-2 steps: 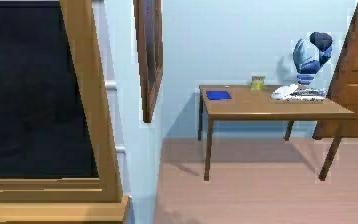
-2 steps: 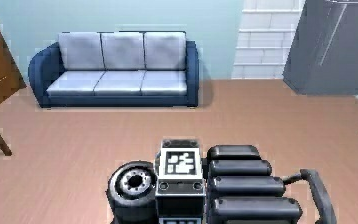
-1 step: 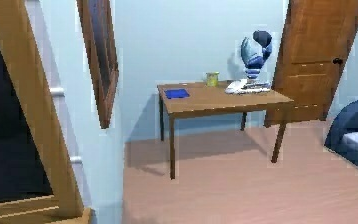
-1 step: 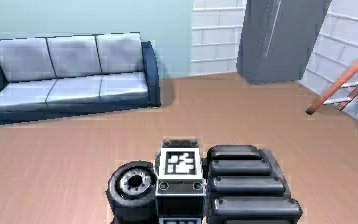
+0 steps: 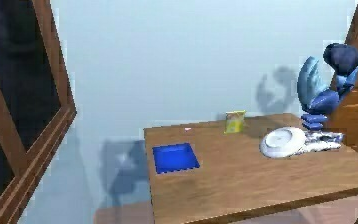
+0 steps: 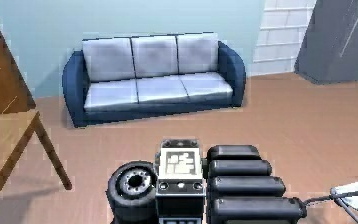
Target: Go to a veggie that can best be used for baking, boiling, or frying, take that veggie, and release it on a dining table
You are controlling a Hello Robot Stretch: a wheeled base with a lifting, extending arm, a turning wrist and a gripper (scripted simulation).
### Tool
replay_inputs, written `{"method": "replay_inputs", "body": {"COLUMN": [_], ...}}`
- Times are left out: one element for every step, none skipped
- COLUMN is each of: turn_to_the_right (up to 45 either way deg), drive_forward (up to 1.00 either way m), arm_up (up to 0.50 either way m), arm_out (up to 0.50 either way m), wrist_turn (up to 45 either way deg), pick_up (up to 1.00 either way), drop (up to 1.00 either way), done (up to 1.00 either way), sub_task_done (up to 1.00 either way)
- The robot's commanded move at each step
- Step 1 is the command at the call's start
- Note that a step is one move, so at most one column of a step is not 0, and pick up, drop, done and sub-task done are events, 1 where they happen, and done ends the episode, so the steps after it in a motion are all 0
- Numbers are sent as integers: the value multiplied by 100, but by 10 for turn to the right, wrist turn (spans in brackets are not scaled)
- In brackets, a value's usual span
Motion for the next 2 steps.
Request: {"method": "replay_inputs", "body": {"turn_to_the_right": [240, 0], "drive_forward": [0, 10], "arm_up": [0, 0], "arm_out": [0, 0], "wrist_turn": [0, 0], "pick_up": [0, 0], "drop": [0, 0], "done": [0, 0], "sub_task_done": [0, 0]}}
